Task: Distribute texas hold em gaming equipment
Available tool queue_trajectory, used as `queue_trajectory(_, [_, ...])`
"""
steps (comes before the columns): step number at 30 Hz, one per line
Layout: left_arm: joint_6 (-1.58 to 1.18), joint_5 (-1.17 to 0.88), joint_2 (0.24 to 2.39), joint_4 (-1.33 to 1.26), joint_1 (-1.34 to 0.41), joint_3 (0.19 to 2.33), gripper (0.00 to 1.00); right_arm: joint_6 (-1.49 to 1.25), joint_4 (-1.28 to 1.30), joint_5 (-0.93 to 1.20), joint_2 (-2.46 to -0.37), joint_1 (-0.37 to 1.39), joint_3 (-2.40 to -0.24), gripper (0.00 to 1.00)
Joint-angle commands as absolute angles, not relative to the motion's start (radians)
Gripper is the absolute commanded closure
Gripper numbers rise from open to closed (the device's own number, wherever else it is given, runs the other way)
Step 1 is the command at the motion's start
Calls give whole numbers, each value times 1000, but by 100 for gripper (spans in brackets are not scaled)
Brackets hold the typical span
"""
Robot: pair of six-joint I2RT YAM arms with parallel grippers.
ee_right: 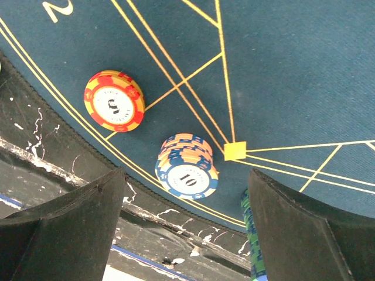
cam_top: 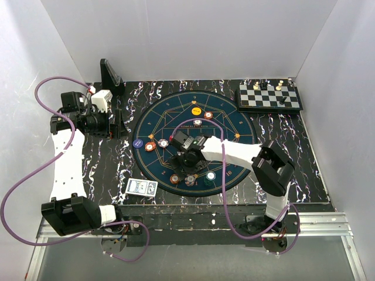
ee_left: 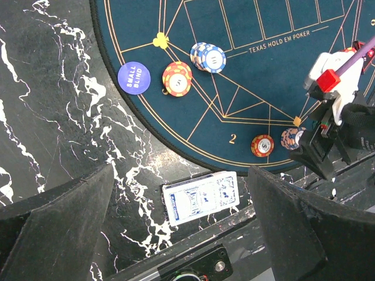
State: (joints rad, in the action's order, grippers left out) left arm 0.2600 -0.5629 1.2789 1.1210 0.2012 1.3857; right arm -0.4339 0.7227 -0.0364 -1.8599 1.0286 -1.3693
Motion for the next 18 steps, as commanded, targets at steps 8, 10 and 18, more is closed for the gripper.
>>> queue_trajectory(8, [267,-543,1272,1127,206,1443,0,-433,684,-21,-1902,1052,-1333,20])
queue_trajectory(10, [265,-546,1272,1123,206,1442,0,-437,680,-18,-1908,1052,-1328,23])
queue_trajectory(18, [262,-543,1264,1114,206,1424,0,-443,666,-31,-1913,1054,-1312,39])
